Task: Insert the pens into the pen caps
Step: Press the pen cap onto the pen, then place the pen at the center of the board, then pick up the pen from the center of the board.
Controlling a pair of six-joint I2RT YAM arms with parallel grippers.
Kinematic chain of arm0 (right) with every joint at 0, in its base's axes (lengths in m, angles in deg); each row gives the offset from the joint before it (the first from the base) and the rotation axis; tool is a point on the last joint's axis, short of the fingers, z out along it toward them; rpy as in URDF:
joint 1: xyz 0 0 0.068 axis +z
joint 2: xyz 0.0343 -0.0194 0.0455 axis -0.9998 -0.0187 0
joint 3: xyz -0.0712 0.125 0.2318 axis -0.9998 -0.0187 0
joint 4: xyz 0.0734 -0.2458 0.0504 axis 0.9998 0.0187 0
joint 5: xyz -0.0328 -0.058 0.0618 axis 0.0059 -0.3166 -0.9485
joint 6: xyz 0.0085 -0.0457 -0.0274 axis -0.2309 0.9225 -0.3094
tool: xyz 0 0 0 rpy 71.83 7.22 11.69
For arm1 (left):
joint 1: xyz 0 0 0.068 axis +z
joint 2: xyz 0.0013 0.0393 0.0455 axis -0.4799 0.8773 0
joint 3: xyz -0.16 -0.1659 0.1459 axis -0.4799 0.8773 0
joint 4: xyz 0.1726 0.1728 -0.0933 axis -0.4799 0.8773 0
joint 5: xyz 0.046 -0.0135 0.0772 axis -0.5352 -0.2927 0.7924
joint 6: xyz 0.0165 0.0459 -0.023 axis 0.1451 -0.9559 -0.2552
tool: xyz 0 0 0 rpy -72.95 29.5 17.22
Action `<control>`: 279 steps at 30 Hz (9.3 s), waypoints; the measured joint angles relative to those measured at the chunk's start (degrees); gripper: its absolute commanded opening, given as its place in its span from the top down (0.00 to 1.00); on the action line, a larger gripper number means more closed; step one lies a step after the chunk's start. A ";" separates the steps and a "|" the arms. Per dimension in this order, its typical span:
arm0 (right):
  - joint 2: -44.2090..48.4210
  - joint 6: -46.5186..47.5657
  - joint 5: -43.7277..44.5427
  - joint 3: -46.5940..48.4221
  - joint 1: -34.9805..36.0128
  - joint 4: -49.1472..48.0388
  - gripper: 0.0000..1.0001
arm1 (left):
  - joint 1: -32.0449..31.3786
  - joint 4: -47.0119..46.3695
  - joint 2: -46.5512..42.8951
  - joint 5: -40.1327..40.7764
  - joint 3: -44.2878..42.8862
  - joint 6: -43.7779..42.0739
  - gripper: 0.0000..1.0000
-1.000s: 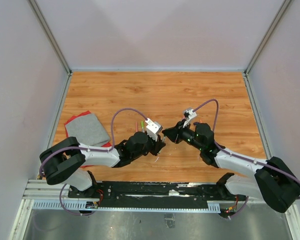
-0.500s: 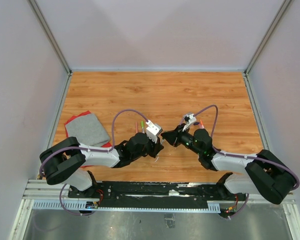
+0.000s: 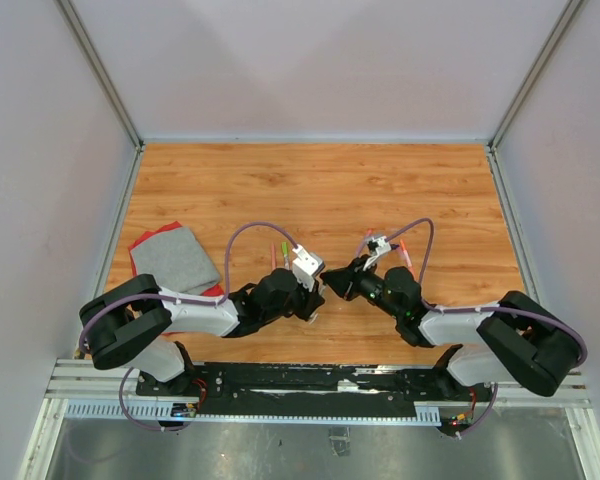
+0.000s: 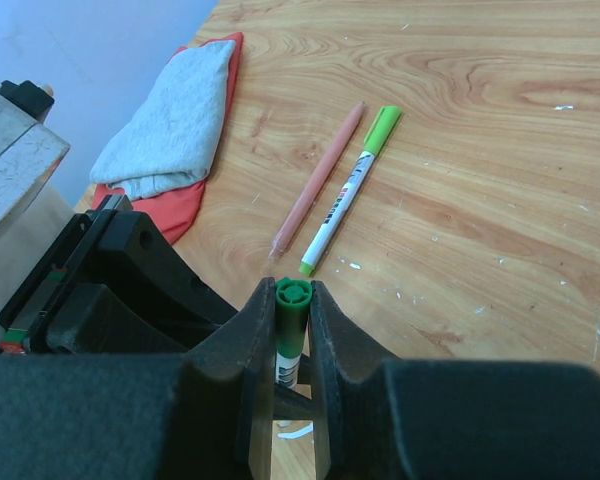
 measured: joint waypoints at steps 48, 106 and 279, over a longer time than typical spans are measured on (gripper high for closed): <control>33.44 1.33 11.04 -1.70 14.05 20.90 0.99 | -1.73 12.31 -18.21 -14.19 -2.54 3.04 0.99; 34.99 16.20 23.41 35.47 -5.81 89.44 0.06 | 0.52 41.07 3.23 22.25 -30.51 23.10 0.99; -17.31 20.52 9.46 44.52 -36.17 93.09 0.68 | 9.86 4.85 4.79 18.21 -13.57 3.80 0.31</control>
